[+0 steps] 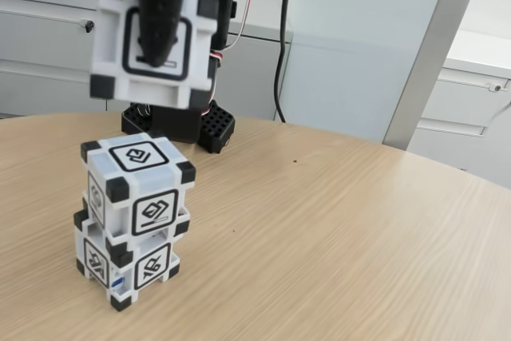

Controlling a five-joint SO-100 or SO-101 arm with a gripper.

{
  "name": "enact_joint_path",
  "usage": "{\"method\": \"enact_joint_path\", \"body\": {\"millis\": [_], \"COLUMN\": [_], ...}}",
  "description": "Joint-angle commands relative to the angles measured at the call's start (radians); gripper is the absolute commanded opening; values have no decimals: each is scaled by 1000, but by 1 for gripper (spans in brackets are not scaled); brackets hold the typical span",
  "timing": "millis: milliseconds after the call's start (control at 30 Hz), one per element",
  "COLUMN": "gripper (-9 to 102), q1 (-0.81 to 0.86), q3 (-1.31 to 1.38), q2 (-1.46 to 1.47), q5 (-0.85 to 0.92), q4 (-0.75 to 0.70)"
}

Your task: Stack cubes from left to right.

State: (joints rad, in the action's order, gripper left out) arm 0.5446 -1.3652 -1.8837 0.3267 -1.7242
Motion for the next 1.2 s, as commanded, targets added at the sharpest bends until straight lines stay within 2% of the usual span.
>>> {"method": "enact_joint_path", "body": {"millis": [0, 333, 567, 1167], "gripper": [18, 18, 17, 17], "q1": [8, 9, 9, 11], "q3": [5, -3, -115, -160], "q2": [-20, -21, -21, -23], "q5": [9, -75, -72, -95], "q4": [-8, -9, -6, -6]}}
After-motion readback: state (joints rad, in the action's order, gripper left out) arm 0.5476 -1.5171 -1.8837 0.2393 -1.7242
